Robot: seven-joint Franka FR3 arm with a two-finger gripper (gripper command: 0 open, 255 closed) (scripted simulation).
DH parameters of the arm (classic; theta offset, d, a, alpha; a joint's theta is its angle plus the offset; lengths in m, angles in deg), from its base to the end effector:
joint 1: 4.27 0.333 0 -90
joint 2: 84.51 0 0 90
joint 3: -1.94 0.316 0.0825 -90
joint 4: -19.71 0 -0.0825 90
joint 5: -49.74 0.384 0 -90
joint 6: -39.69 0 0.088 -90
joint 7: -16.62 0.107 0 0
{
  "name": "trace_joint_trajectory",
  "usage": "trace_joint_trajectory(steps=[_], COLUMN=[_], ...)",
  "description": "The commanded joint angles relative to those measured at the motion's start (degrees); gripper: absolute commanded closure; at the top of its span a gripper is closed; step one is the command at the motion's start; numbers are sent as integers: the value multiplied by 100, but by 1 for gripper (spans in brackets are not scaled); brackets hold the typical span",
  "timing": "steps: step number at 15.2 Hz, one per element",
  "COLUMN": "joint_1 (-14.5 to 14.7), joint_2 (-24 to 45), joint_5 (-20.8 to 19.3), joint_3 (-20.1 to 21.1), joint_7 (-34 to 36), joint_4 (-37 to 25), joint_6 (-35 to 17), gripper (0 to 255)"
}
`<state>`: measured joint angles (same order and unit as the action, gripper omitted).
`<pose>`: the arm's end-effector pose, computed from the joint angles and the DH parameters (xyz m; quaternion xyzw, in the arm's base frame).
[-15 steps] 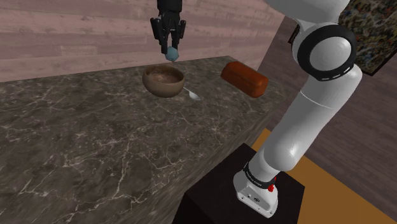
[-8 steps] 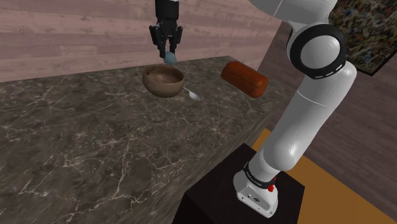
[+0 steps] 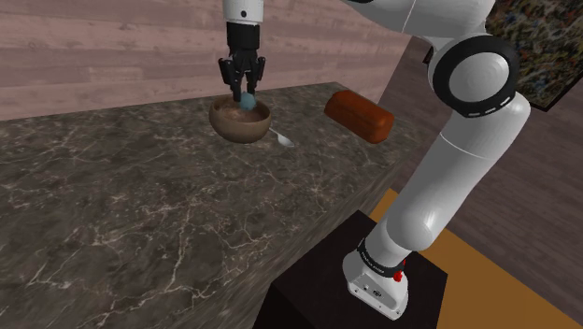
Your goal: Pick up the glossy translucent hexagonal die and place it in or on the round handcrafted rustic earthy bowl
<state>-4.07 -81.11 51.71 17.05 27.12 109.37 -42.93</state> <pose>0.5359 0.1466 0.5855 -0.9947 -0.0429 0.0932 0.0042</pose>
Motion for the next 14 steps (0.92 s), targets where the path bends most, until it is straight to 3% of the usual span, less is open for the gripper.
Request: trace_joint_trajectory(steps=[1,8,9,14], joint_1=[-8,-7,-7,-7], joint_2=[-38,-37,-37,-37], joint_5=[7,7,7,7], joint_3=[-6,-6,-6,-6], joint_7=[-17,-16,-16,-16], joint_4=[135,133,133,133], joint_6=[-102,-101,-101,-101], gripper=[255,255,0,0])
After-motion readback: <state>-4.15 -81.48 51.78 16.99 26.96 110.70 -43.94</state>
